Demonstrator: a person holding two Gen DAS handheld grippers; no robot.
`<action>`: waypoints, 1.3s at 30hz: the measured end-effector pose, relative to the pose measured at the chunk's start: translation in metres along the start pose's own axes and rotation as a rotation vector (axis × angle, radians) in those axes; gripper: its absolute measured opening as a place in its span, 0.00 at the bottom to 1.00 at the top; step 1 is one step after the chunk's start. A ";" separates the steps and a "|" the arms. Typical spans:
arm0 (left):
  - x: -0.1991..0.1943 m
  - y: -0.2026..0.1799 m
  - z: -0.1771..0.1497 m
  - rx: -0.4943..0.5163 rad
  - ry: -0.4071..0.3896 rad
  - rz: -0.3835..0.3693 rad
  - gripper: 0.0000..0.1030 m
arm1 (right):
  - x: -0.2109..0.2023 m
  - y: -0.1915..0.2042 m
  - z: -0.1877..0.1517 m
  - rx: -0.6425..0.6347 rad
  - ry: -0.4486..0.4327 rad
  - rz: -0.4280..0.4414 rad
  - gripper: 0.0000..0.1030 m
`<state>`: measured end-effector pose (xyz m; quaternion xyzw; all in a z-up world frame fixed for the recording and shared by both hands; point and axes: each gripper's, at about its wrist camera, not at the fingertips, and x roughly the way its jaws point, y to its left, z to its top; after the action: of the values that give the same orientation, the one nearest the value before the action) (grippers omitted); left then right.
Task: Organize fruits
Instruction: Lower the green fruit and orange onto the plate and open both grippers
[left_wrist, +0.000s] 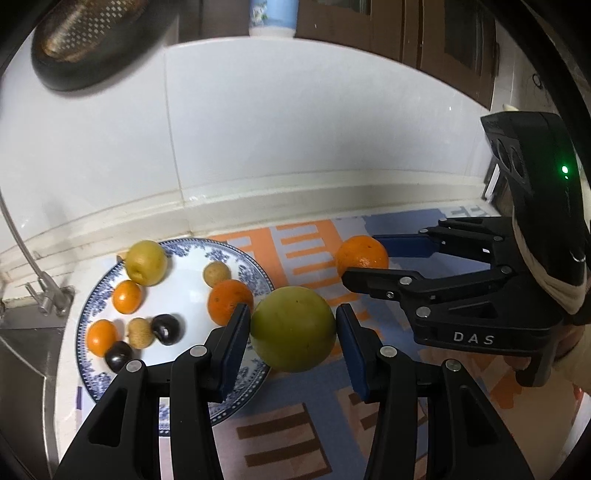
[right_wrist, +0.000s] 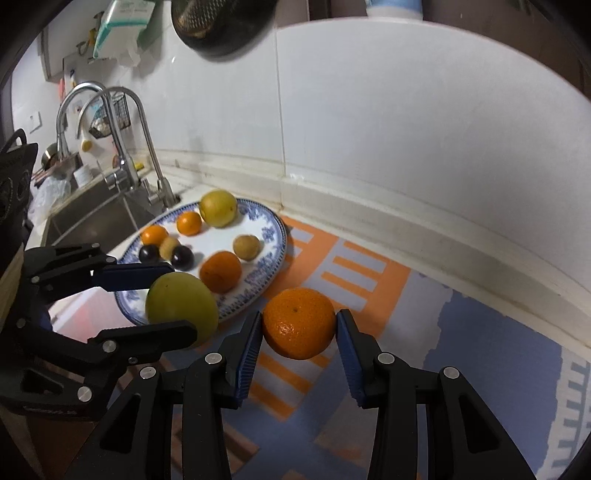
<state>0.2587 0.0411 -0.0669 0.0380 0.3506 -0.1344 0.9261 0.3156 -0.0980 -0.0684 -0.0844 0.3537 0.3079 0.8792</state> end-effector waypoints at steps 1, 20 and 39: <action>-0.005 0.000 0.001 0.000 -0.008 0.002 0.46 | -0.003 0.003 0.001 -0.002 -0.005 -0.003 0.41; -0.062 0.032 -0.008 -0.072 -0.079 0.048 0.45 | -0.037 0.056 0.011 0.035 -0.066 0.005 0.41; -0.079 0.079 -0.002 -0.090 -0.155 0.133 0.25 | -0.024 0.092 0.032 0.050 -0.103 0.023 0.41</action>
<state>0.2223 0.1354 -0.0182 0.0092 0.2802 -0.0591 0.9581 0.2651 -0.0250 -0.0222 -0.0423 0.3167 0.3129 0.8944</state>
